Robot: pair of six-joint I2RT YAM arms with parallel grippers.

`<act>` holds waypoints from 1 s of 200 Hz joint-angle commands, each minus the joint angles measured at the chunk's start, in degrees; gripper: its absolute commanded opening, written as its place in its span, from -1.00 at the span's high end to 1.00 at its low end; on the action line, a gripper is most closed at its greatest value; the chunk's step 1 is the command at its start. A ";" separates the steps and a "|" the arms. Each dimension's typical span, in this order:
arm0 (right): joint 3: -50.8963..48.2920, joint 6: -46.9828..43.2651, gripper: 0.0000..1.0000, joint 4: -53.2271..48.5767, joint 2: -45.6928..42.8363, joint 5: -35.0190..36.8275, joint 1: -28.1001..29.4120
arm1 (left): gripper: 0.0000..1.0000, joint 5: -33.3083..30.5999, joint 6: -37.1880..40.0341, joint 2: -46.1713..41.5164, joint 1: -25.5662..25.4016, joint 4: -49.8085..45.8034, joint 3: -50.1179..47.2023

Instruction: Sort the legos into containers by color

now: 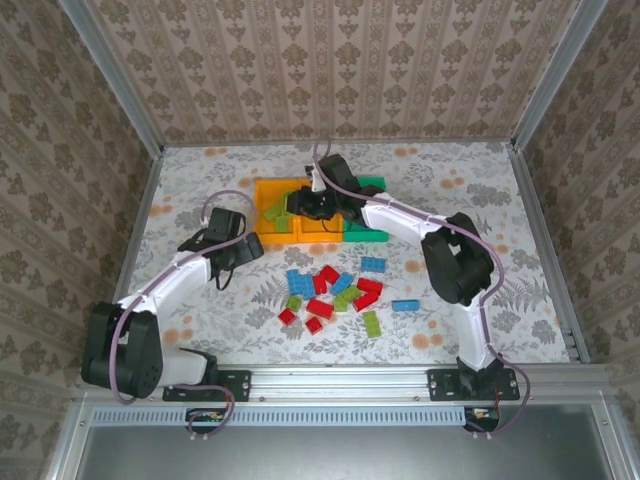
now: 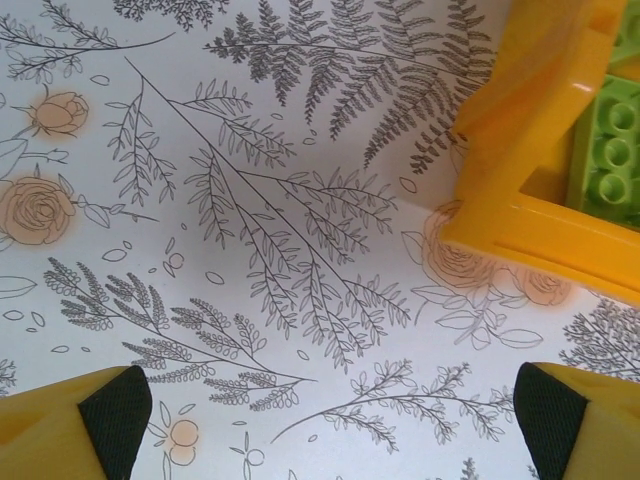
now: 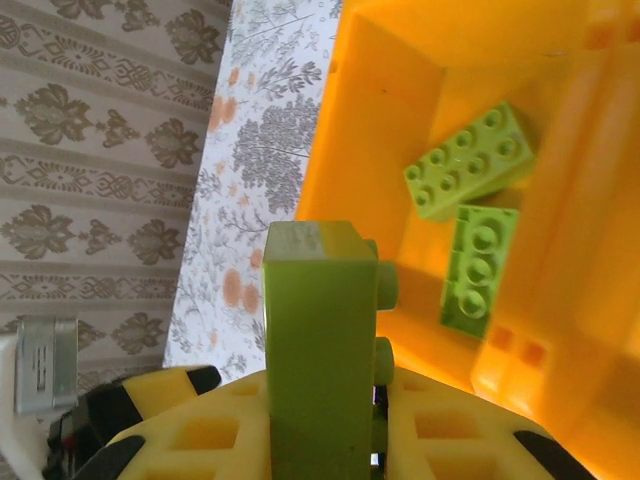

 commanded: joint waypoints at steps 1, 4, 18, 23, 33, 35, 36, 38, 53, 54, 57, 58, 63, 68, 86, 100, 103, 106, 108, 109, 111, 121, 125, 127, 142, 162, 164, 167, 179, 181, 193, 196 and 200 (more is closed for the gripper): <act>5.93 1.83 0.44 0.03 3.72 -3.32 0.22 | -0.94 2.01 -0.21 -1.90 -0.75 1.28 -0.71; 6.66 1.78 0.42 -0.55 4.21 -3.11 0.27 | -0.94 2.07 -0.11 -1.90 -0.95 1.21 -0.69; 9.48 1.65 0.33 -3.18 6.34 -2.05 0.34 | -0.95 2.29 -0.01 -1.91 -2.28 0.79 -0.88; 10.30 1.65 0.29 -3.96 7.07 -1.62 0.32 | -0.96 2.29 -0.05 -1.90 -2.77 0.67 -0.94; 12.01 1.75 0.21 -6.18 8.29 -0.34 0.28 | -0.96 2.08 -0.17 -1.75 -4.01 0.53 -1.19; 12.25 1.74 0.21 -6.58 8.47 -0.13 0.30 | -0.96 2.02 -0.28 -1.73 -4.20 0.51 -1.27; 12.43 1.74 0.21 -6.73 8.56 0.00 0.29 | -0.96 2.02 -0.34 -1.73 -4.31 0.51 -1.28; 12.79 1.72 0.20 -7.13 8.80 0.17 0.28 | -0.96 1.96 -0.43 -1.66 -4.50 0.44 -1.36; 14.09 2.28 0.11 -9.02 10.09 1.28 0.28 | -0.96 1.81 -1.19 -1.47 -5.83 0.49 -1.97; 14.15 2.36 0.10 -9.05 10.16 1.32 0.28 | -0.96 1.79 -1.28 -1.47 -5.87 0.46 -2.03; 14.26 2.54 0.08 -9.04 10.34 1.36 0.28 | -0.97 1.83 -1.47 -1.54 -6.09 0.49 -2.19; 14.32 2.58 0.07 -9.06 10.42 1.37 0.28 | -0.97 1.84 -1.50 -1.46 -6.13 0.54 -2.23; 14.44 2.85 0.01 -9.06 10.62 1.37 0.28 | -0.97 1.83 -1.77 -1.40 -6.42 0.58 -2.41; 14.53 3.16 -0.07 -9.06 10.75 1.37 0.28 | -0.96 1.82 -1.89 -1.30 -6.61 0.62 -2.59; 14.18 3.50 -0.15 -8.74 10.40 0.98 0.35 | -0.97 1.67 -2.41 -1.42 -7.29 0.52 -2.97; 13.04 2.95 -0.21 -8.36 8.85 1.39 0.63 | -0.97 1.75 -2.33 -1.77 -7.45 0.16 -2.89; 12.59 2.83 -0.23 -8.37 8.35 1.57 0.70 | -0.96 1.76 -2.32 -1.81 -7.44 0.07 -2.76; 12.13 2.61 -0.24 -8.30 7.89 1.76 0.76 | -0.97 1.91 -2.29 -1.88 -7.41 -0.08 -2.76; 11.84 2.51 -0.25 -8.14 7.60 1.84 0.80 | -0.97 1.95 -2.30 -1.94 -7.47 -0.10 -2.67; 11.66 2.43 -0.25 -8.13 7.42 1.91 0.80 | -0.97 2.04 -2.32 -1.97 -7.44 -0.15 -2.60; 11.35 2.31 -0.26 -8.08 7.07 2.03 0.85 | -0.97 2.14 -2.26 -1.98 -7.48 -0.14 -2.55; 9.29 1.64 -0.29 -7.78 4.83 2.91 0.98 | -0.97 2.86 -2.57 -2.23 -9.60 -0.38 -2.21; 8.29 1.38 -0.31 -7.81 3.86 3.47 1.07 | -0.97 3.28 -2.75 -2.26 -9.98 -0.38 -2.06; 7.82 1.28 -0.31 -7.84 3.32 3.76 1.12 | -0.97 3.44 -2.83 -2.26 -10.13 -0.42 -2.04; 3.53 0.22 -0.34 -9.09 -0.70 7.00 1.33 | -0.97 4.73 -3.24 -1.93 -11.79 -0.82 -1.42; -3.50 -1.51 -0.36 -11.83 -6.83 13.08 1.42 | -0.96 6.51 -4.52 -0.64 -13.55 -1.46 -0.72; -4.35 -1.67 -0.36 -12.23 -7.55 13.66 1.45 | -0.96 6.82 -4.59 -0.49 -13.69 -1.39 -0.69; -5.37 -1.95 -0.36 -12.72 -8.37 14.71 1.43 | -0.96 7.12 -4.85 -0.30 -13.95 -1.35 -0.68; -9.58 -2.96 -0.37 -14.32 -11.95 18.24 1.42 | -0.96 8.15 -5.64 0.82 -14.88 -1.12 -0.68; -10.40 -3.15 -0.37 -14.46 -12.54 18.73 1.42 | -0.96 8.31 -5.91 0.98 -14.94 -1.02 -0.75; -14.18 -4.15 -0.37 -15.76 -15.65 20.74 1.43 | -0.96 8.77 -6.57 2.23 -15.54 -0.50 -0.55; -15.21 -4.35 -0.37 -16.12 -16.41 21.13 1.41 | -0.96 8.91 -6.70 2.48 -15.64 -0.34 -0.58; -16.50 -4.56 -0.37 -16.56 -17.35 21.69 1.41 | -0.96 9.01 -6.89 2.89 -15.78 -0.11 -0.43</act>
